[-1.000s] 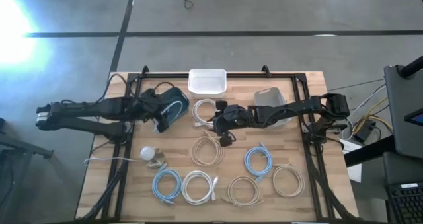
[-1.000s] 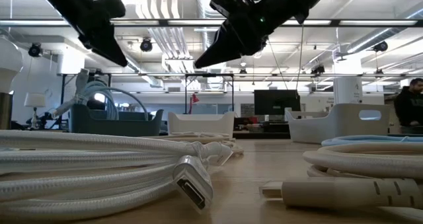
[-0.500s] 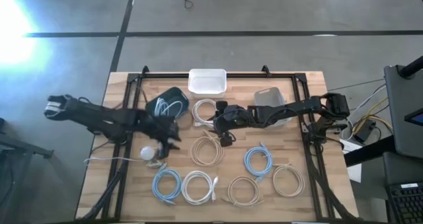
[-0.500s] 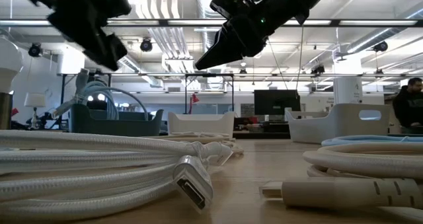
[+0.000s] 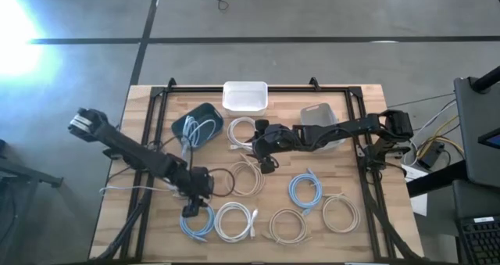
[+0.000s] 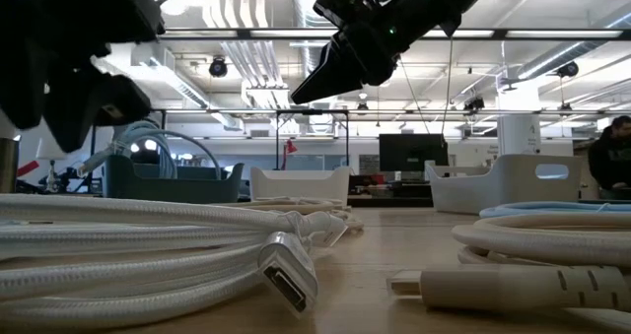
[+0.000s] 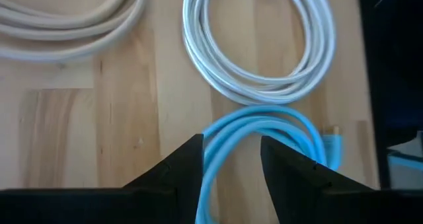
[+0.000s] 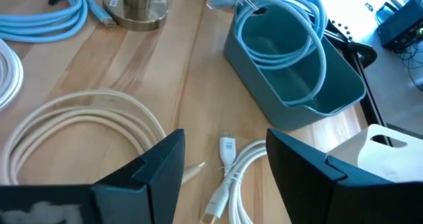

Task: Sort HDMI cables
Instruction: Put the bottom blue hdmi cable into the blue bin

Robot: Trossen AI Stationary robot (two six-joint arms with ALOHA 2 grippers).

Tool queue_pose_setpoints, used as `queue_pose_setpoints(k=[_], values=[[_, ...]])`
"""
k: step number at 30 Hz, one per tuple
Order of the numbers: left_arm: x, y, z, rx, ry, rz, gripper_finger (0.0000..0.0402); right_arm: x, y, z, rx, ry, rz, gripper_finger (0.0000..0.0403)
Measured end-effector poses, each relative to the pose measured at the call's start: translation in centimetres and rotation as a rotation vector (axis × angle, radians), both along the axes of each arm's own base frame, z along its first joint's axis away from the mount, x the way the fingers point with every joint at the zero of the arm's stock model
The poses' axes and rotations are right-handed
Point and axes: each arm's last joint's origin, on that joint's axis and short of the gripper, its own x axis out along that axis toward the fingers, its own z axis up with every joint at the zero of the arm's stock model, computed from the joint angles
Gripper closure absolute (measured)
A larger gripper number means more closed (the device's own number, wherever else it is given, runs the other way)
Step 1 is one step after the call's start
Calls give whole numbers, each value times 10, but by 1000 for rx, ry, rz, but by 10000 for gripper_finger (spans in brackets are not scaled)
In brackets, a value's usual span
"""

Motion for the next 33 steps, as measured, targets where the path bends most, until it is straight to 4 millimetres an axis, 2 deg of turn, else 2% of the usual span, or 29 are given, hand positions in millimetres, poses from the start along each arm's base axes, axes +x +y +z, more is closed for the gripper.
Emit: queue_pose_setpoints(k=[9,18,26,33], values=[[13,-8,-18,146,44,-20,248,-1,0,-1,2,17,-1,193],[12,-11,-22,105,137,-66,248,-2,0,-2,-1,29,0,193],[14,-16,-42,114,223,-91,248,-2,0,-2,2,28,-2,193],[15,-22,-51,118,246,-114,248,-2,0,-2,2,28,-1,193]])
